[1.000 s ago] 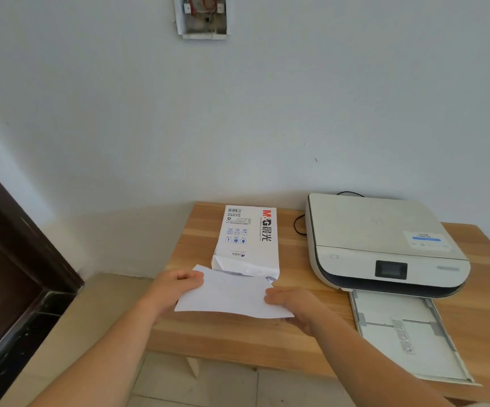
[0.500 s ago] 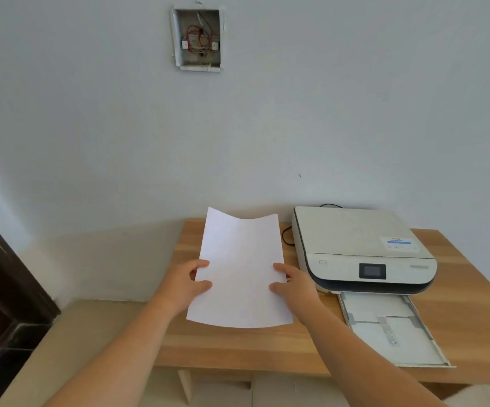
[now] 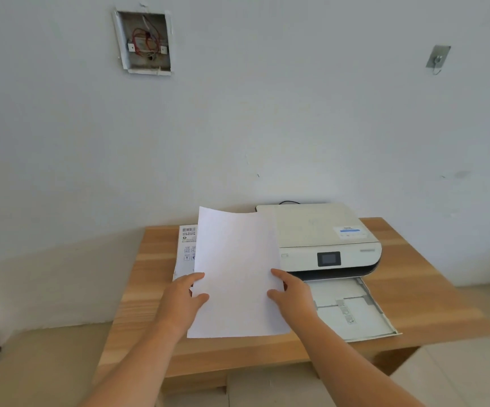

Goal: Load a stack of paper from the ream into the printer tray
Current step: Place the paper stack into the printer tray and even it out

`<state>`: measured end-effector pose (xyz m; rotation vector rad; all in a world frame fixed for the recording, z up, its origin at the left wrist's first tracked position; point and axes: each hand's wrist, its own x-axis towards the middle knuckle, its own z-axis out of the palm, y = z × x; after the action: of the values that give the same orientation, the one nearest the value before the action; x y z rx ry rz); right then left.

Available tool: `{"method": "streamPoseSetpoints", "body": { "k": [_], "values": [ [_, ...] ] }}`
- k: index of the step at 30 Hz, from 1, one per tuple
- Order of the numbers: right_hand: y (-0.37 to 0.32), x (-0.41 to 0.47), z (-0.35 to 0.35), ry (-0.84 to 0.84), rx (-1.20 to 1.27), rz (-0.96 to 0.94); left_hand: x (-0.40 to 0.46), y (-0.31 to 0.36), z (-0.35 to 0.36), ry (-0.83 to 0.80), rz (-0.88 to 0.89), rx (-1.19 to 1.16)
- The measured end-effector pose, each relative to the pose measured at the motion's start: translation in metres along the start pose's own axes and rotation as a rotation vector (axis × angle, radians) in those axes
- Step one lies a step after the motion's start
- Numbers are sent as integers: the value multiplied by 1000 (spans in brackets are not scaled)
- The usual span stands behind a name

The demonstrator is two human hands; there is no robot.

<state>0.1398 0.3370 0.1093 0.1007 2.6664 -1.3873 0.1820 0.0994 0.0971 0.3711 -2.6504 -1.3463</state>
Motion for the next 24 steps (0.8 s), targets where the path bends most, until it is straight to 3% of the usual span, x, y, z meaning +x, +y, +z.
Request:
{"method": "streamPoseSetpoints", "body": {
  "k": [11,24],
  "values": [
    [39,38,-45,-33,74,6,6,37,55,54,-59,-40],
    [101,92,-156,-81,104,-5,8,120,160,102,-96,-55]
  ]
}}
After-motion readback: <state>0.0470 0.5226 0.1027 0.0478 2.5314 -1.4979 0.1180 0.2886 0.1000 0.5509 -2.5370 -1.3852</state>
